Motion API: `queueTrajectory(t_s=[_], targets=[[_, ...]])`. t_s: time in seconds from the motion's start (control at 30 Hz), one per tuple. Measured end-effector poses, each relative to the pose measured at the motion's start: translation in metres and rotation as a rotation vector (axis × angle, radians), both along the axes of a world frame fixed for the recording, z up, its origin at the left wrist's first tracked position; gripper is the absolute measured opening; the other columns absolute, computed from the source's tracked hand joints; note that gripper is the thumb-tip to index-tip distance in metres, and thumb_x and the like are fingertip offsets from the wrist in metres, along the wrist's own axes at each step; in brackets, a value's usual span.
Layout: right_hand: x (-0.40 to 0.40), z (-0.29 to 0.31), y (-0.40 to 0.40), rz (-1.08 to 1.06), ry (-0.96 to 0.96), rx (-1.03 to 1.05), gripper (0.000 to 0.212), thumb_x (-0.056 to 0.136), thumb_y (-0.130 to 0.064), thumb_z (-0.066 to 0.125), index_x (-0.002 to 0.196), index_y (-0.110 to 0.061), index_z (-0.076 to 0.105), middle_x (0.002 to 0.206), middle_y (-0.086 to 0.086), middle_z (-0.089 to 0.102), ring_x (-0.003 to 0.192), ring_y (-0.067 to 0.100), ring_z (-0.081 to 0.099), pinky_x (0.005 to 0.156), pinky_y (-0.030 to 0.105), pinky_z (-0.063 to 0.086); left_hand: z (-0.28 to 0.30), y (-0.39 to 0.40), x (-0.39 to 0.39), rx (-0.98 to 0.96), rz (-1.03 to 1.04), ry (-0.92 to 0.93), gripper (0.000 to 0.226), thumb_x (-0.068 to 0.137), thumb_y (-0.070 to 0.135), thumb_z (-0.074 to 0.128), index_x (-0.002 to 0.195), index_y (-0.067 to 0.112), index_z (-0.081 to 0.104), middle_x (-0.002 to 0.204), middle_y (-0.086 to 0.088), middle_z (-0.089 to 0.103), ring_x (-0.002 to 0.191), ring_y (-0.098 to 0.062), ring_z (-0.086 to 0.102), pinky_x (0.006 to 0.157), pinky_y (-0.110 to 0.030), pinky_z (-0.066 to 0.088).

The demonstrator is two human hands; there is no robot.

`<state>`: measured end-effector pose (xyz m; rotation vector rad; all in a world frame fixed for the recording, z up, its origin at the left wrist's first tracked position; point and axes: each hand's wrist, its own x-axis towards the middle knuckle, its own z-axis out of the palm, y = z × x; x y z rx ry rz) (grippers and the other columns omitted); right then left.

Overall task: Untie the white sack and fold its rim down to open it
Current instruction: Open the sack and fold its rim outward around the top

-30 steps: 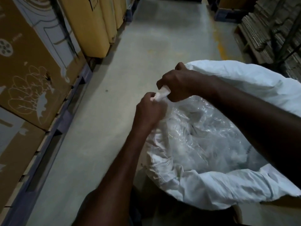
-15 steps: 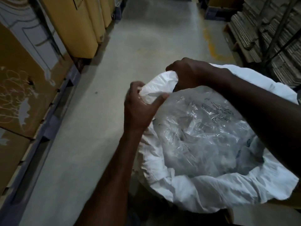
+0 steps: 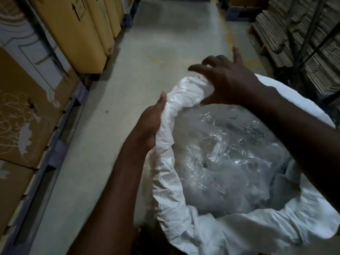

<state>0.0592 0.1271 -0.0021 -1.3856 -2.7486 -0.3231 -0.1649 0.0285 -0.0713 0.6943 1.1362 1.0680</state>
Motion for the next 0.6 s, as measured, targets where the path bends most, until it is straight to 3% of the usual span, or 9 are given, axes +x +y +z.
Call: queueTrajectory(t_s=[0.07, 0.1, 0.13, 0.2, 0.27, 0.33, 0.4, 0.47, 0.6], targets=[[0.017, -0.005, -0.007, -0.062, 0.068, 0.039, 0.093, 0.075, -0.038, 0.089, 0.155, -0.03, 0.043, 0.134, 0.014, 0.065, 0.123, 0.038, 0.064, 0.115, 0.075, 0.024, 0.001, 0.005, -0.002, -0.103, 0.058, -0.361, 0.036, 0.106, 0.039, 0.057, 0.11, 0.012, 0.08, 0.099, -0.006, 0.077, 0.09, -0.017, 0.072, 0.085, -0.027, 0.057], [0.022, -0.01, -0.008, -0.075, 0.102, 0.029, 0.082, 0.079, -0.03, 0.084, 0.151, -0.028, 0.047, 0.125, 0.015, 0.07, 0.115, 0.039, 0.068, 0.112, 0.07, 0.032, 0.002, 0.007, -0.002, -0.13, 0.088, -0.327, 0.032, 0.104, 0.036, 0.058, 0.096, 0.014, 0.08, 0.088, -0.005, 0.073, 0.08, -0.017, 0.067, 0.075, -0.027, 0.055], [0.026, -0.015, -0.009, -0.086, 0.14, 0.022, 0.07, 0.082, -0.024, 0.079, 0.146, -0.026, 0.05, 0.114, 0.017, 0.073, 0.105, 0.041, 0.071, 0.104, 0.062, 0.043, 0.003, 0.01, 0.0, -0.135, 0.109, -0.163, 0.034, 0.102, 0.035, 0.059, 0.081, 0.016, 0.077, 0.077, -0.003, 0.069, 0.072, -0.018, 0.065, 0.067, -0.028, 0.052], [0.03, -0.022, -0.008, -0.123, 0.235, -0.047, 0.051, 0.086, -0.021, 0.072, 0.135, -0.026, 0.057, 0.1, 0.02, 0.074, 0.09, 0.044, 0.071, 0.079, 0.047, 0.051, 0.004, 0.015, 0.005, -0.04, 0.149, 0.479, 0.034, 0.101, 0.038, 0.06, 0.079, 0.017, 0.074, 0.079, -0.004, 0.071, 0.083, -0.027, 0.069, 0.07, -0.032, 0.051], [0.028, -0.025, -0.005, -0.13, 0.279, -0.175, 0.033, 0.091, -0.028, 0.072, 0.123, -0.025, 0.063, 0.099, 0.018, 0.075, 0.09, 0.042, 0.07, 0.07, 0.04, 0.048, 0.0, 0.015, 0.01, 0.176, 0.208, 1.154, 0.026, 0.101, 0.029, 0.061, 0.124, 0.019, 0.07, 0.116, -0.011, 0.068, 0.113, -0.033, 0.065, 0.091, -0.043, 0.051], [0.024, -0.026, -0.001, -0.134, 0.27, -0.299, 0.025, 0.095, -0.042, 0.073, 0.106, -0.02, 0.07, 0.094, 0.011, 0.076, 0.084, 0.035, 0.069, 0.067, 0.035, 0.044, -0.005, 0.013, 0.018, 0.458, 0.239, 1.46, 0.066, 0.092, 0.009, 0.06, 0.155, 0.027, 0.051, 0.136, -0.012, 0.059, 0.122, -0.033, 0.061, 0.103, -0.051, 0.05], [0.023, -0.022, 0.002, -0.182, 0.31, -0.429, 0.038, 0.092, -0.055, 0.077, 0.085, -0.019, 0.071, 0.077, 0.006, 0.071, 0.064, 0.021, 0.061, 0.059, 0.031, 0.043, -0.007, 0.015, 0.033, 0.673, 0.216, 1.447, 0.059, 0.09, 0.01, 0.055, 0.147, 0.024, 0.062, 0.126, -0.011, 0.069, 0.113, -0.033, 0.068, 0.101, -0.049, 0.053], [0.025, -0.018, 0.005, -0.195, 0.345, -0.54, 0.048, 0.089, -0.061, 0.078, 0.075, -0.016, 0.071, 0.068, 0.007, 0.069, 0.058, 0.015, 0.054, 0.056, 0.027, 0.043, -0.008, 0.016, 0.052, 0.661, 0.084, 1.529, 0.045, 0.098, 0.027, 0.047, 0.14, 0.023, 0.064, 0.117, -0.008, 0.075, 0.111, -0.033, 0.072, 0.103, -0.048, 0.052], [0.035, -0.003, 0.006, -0.273, 0.428, -0.733, 0.061, 0.083, -0.081, 0.069, 0.09, -0.021, 0.08, 0.084, -0.001, 0.08, 0.073, 0.011, 0.07, 0.073, 0.033, 0.053, -0.006, 0.024, 0.079, 0.496, -0.236, 1.564, 0.084, 0.098, 0.067, 0.054, 0.164, 0.022, 0.03, 0.138, -0.018, 0.066, 0.126, -0.039, 0.065, 0.114, -0.053, 0.044]])
